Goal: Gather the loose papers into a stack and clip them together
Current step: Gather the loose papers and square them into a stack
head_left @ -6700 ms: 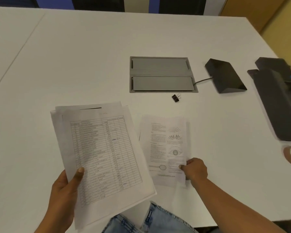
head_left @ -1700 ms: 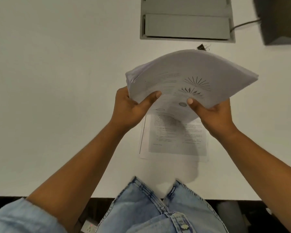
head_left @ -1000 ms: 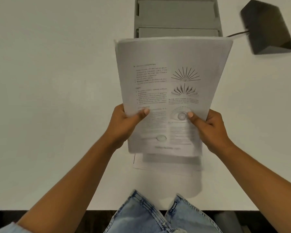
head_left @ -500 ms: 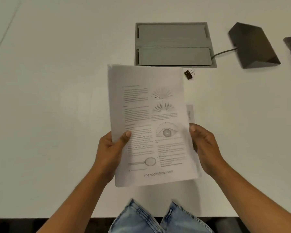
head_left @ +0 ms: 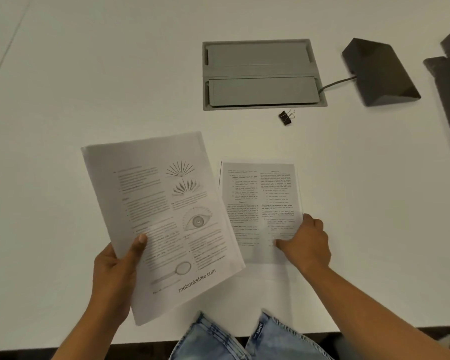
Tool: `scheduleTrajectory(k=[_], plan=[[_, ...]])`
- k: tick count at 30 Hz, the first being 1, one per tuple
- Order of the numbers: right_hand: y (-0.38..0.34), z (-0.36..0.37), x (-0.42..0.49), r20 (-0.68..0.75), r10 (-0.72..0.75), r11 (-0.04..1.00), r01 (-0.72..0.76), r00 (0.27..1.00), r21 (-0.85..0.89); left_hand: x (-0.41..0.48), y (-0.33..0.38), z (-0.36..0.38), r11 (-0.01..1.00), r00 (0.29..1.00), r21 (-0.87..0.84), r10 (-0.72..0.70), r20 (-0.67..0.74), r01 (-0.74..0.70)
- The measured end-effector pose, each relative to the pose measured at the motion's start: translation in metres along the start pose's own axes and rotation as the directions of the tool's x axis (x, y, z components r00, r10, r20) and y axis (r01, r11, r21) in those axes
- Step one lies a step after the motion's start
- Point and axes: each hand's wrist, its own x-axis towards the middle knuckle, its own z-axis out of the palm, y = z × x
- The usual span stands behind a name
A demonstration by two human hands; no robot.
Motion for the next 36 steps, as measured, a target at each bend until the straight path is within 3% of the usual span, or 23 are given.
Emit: scheduleTrajectory(k=[6,11,18,29,36], plan=[[-0.005,0.011,0.001,0.057,0.099,0.959,-0.111,0.993,0.261,-0.002,-0.001,-0.002,0.999,0.999,-0.035,0.009,-0.041,-0.010],[-0.012,0.001,0.017,0.015,0.127,0.926,-0.124,0.992,0.357,-0.001,-0.001,0.000,0.998,0.997,-0.058,-0.003,-0.072,-0.002],[-0.023,-0.017,0.036,-0.081,0.015,0.959,0.009,0.997,0.282,-0.001,-0.004,0.003,0.997,0.998,-0.080,-0.009,-0.067,0.004],[0.002,-0.020,0.036,-0.037,0.037,0.962,-0.026,0.999,0.271,0.002,-0.005,0.000,0.997,0.997,-0.078,-0.015,-0.076,0.009],[-0.008,-0.012,0.028,-0.036,0.046,0.984,-0.039,0.998,0.176,-0.001,-0.006,-0.002,0.997,0.997,-0.071,-0.014,-0.076,0.009]])
